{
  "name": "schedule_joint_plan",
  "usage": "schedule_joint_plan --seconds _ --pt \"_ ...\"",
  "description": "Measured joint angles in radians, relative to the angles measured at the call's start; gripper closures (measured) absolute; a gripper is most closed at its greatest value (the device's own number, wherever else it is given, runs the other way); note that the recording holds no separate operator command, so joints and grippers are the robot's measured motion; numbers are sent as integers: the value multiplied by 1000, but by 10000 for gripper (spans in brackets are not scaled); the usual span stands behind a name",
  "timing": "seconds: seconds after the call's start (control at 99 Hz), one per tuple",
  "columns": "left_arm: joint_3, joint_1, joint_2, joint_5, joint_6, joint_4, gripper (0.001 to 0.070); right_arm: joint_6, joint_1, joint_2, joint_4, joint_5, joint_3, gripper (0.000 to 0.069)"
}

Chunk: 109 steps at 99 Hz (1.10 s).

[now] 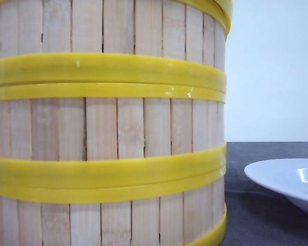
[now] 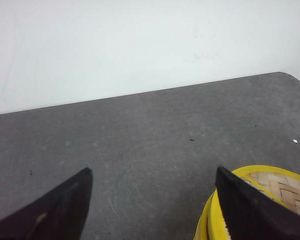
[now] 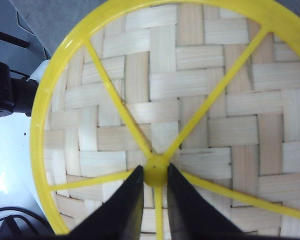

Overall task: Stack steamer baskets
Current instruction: 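Carry the lid with the right gripper and lower it onto the stack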

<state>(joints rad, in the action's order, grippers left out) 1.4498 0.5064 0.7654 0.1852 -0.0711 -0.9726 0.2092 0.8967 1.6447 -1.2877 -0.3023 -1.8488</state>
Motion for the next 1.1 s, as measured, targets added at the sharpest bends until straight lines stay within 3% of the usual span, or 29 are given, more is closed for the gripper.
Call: schedule_joint_plan --seconds 0.717,0.778,0.919,1.101 --pt "0 0 0 0 0 -5 238 -3 13 10 51 -1 0 639" --pt "0 0 0 0 0 -5 238 -3 13 10 51 -3 0 605" --pt "0 0 0 0 0 -5 238 -3 21 10 65 -36 -3 448" --pt "0 0 0 0 0 -5 238 -3 25 10 66 -36 -3 411"
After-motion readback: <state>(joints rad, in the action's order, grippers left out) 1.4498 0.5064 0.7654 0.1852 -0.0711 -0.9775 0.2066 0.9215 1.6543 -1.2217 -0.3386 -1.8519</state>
